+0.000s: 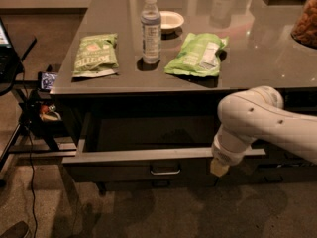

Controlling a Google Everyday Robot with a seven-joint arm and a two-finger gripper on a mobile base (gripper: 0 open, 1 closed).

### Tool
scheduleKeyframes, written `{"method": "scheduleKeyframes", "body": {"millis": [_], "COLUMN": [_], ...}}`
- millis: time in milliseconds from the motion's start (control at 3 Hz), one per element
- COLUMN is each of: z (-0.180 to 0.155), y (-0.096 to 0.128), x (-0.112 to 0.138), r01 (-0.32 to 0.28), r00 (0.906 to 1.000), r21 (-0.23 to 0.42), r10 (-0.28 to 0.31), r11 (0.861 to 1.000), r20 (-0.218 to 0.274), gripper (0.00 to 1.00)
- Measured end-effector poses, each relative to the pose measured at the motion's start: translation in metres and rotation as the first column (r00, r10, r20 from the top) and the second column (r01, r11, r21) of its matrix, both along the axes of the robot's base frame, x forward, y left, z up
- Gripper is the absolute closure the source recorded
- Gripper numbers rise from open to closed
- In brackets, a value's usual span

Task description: Close top drawer

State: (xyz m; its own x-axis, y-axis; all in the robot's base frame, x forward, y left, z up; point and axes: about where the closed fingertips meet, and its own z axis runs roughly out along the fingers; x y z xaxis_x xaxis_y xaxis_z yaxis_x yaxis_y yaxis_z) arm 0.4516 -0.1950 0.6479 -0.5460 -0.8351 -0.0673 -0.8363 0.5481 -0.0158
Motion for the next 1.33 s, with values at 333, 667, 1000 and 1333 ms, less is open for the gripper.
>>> {"method": "scheduleKeyframes", "body": {"millis": [333, 667, 1000, 1333], "z": [0.0002, 0.0002, 0.0002, 0.0002], "y": [0.0036, 0.0036, 0.0036, 0.0036], "x": [0.0036, 0.0036, 0.0036, 0.0036], "r01": [-0.003, -0.003, -0.003, -0.003], "r00": [1.0, 1.0, 1.0, 1.0], "r21": [-0.001, -0.001, -0.001, -0.001], "r10": [0.003, 0.003, 0.003, 0.003], "r11": [1.0, 1.0, 1.0, 1.0], "r20": [0.007, 0.007, 0.007, 0.007], "gripper": [1.0, 0.85, 0.61, 0.38]}}
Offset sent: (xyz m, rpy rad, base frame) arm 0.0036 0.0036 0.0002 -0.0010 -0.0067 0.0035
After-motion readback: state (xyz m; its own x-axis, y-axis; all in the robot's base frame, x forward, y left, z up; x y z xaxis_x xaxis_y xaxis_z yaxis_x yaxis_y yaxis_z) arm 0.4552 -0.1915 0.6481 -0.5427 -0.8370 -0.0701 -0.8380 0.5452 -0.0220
